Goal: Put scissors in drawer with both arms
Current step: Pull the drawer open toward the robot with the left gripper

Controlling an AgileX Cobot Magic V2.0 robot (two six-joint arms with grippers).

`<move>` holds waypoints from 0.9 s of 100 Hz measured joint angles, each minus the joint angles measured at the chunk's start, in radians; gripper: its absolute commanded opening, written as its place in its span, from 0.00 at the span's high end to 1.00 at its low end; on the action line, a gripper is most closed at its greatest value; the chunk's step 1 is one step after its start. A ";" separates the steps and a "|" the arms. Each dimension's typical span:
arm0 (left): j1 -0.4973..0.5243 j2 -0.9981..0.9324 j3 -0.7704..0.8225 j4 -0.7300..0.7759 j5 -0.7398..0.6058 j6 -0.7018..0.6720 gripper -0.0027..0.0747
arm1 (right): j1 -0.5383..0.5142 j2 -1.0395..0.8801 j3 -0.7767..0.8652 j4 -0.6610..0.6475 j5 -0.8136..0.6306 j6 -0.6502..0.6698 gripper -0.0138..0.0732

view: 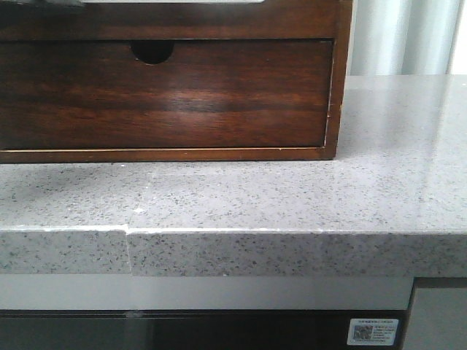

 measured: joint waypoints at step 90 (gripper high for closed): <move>0.087 -0.659 0.402 0.128 0.059 -0.081 0.60 | 0.000 0.000 0.000 0.000 0.004 0.000 0.35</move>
